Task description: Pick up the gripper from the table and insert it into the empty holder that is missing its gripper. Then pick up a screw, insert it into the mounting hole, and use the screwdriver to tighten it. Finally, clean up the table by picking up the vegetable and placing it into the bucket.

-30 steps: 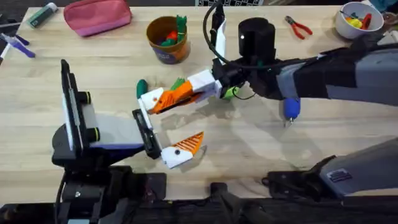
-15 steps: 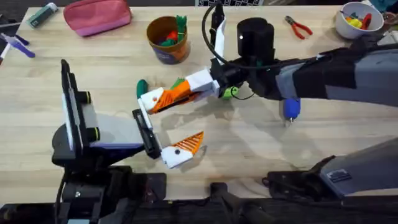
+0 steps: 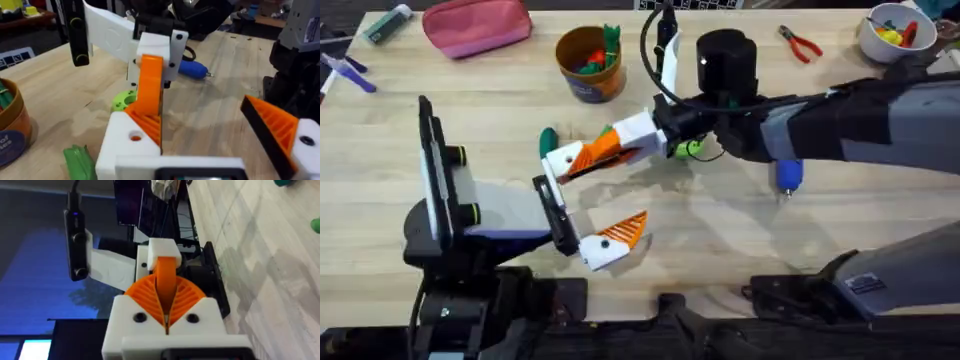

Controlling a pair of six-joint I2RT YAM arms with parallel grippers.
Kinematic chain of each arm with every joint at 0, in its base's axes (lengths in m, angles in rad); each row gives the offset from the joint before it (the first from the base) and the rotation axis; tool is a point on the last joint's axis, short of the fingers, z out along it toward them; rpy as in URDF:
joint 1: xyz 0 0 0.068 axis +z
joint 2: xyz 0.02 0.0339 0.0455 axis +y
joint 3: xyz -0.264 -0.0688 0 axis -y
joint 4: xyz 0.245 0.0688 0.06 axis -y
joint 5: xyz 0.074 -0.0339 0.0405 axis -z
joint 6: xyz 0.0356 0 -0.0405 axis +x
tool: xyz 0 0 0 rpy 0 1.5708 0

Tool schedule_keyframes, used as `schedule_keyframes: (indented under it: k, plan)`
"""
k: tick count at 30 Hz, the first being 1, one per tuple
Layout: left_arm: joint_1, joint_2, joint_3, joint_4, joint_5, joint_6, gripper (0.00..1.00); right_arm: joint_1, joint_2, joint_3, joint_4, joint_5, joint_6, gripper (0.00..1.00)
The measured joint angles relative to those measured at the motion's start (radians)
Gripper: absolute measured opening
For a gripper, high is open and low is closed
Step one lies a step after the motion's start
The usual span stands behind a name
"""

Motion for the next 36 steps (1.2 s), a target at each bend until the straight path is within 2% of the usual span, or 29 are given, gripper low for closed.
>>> schedule_keyframes:
  k: [36]
  plan:
    - [0.000,0.000,0.000,0.000,-0.003,-0.007,0.985,0.003,0.000,0.000,0.001,0.013,0.008,0.024]
